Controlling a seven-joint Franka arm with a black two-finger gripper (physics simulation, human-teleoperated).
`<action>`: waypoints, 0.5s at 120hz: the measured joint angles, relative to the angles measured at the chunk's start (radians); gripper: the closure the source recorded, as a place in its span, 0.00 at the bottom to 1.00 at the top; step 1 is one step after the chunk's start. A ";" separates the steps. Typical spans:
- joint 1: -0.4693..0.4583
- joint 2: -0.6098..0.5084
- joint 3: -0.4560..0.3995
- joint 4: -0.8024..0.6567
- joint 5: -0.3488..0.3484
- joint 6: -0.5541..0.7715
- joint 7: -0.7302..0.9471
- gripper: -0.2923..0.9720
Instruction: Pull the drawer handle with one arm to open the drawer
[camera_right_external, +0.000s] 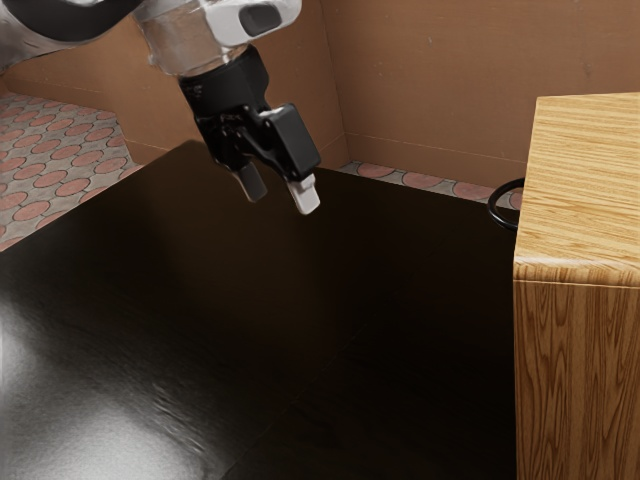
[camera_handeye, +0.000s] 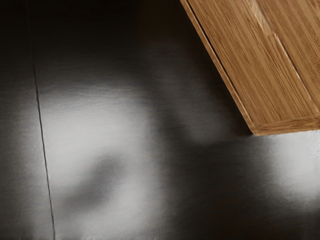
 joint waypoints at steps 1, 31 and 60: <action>0.000 0.003 0.000 0.000 0.001 0.002 -0.005 0.23; 0.176 -0.021 0.012 -0.136 0.070 0.091 -0.205 0.23; 0.067 0.080 0.009 -0.046 0.093 0.169 -0.329 0.23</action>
